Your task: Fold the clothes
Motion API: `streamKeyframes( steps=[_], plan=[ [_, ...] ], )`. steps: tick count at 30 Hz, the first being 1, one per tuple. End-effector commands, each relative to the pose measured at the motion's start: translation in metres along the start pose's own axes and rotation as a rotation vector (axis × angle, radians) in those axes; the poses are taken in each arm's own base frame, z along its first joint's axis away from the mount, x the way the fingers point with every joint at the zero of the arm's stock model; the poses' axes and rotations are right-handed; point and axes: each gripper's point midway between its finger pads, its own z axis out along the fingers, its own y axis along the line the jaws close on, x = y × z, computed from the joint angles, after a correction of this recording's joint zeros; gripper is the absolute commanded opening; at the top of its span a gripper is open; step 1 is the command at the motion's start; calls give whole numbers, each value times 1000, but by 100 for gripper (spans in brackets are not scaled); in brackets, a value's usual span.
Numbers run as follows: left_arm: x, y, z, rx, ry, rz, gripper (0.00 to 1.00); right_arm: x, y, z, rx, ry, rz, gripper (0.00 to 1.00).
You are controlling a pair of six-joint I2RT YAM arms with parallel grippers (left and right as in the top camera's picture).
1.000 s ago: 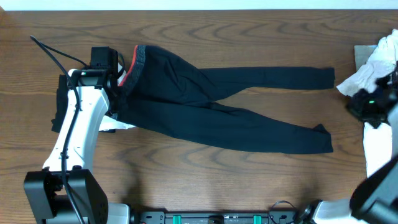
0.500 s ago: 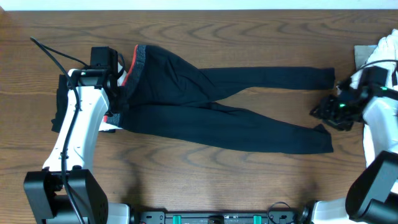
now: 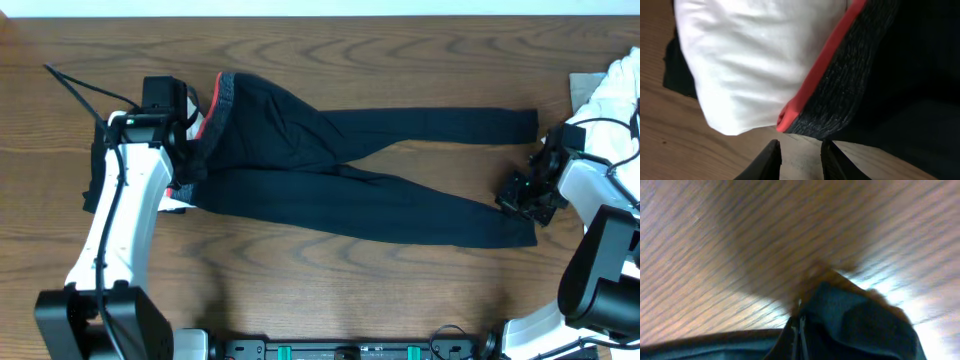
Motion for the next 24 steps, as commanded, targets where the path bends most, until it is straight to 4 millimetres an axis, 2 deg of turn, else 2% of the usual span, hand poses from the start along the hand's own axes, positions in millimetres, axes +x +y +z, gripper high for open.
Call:
streamKeyframes(
  steps=[1,8,10,13,15,17,21,24],
  plan=[
    [-9,4,-17,15,-64,-26,31,-9,-34,4,110,-17,93,2],
    [-12,5,-30,29,-112,-38,34,-58,-52,-18,56,-146,178,2],
    [-12,2,-32,53,-115,-38,34,-75,-34,-26,-77,-184,101,3],
    [-12,-4,-33,89,-113,-36,34,-85,-4,-38,-252,-209,-3,9],
    [-10,-14,-34,142,-103,-32,34,-80,-3,-40,-259,-183,2,19],
    [-6,-30,-37,238,-83,-25,34,-63,-11,-37,-217,-106,32,42],
    [1,-56,-44,391,-44,-12,35,-20,-37,-32,-69,60,104,45],
    [3,-62,-47,415,-41,2,35,-7,-66,-33,103,97,168,48]
  ],
)
